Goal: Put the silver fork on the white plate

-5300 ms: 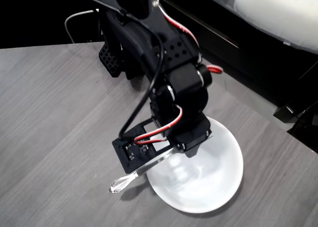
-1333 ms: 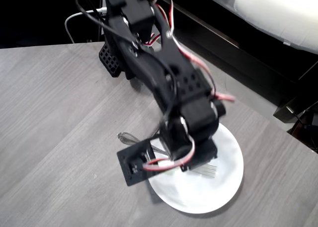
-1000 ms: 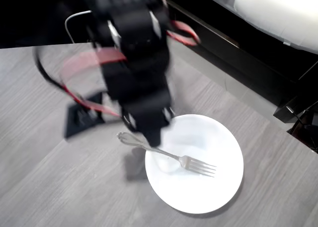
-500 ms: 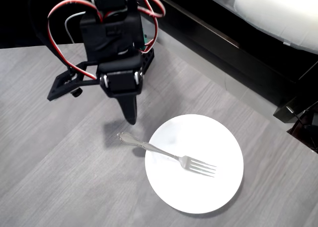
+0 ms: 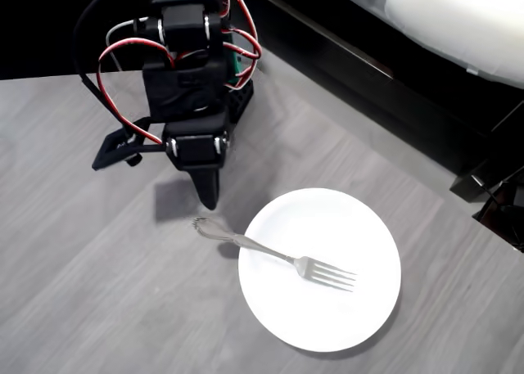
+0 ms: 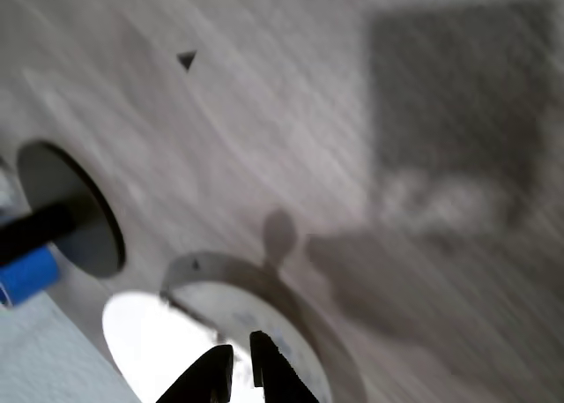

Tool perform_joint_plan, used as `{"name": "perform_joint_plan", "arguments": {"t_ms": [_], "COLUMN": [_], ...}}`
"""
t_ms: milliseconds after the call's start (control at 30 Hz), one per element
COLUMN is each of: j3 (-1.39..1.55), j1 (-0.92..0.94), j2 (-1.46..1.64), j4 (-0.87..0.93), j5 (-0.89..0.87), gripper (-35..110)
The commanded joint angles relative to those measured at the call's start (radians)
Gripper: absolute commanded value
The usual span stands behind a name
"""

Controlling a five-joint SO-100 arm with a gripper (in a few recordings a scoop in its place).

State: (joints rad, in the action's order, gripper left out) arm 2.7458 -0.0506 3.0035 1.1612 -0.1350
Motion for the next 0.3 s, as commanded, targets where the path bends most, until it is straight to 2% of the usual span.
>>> {"name": "perform_joint_plan", "arguments": {"t_ms": [0,100,267], "j3": [0.083,0.158,0.183], "j1": [0.031,0.029,0.048], "j2": [0.149,0.305,0.307], "j4": [0.012,0.1,0.101], "j5": [0.015,0.017,0.018], "gripper": [0,0,0]}}
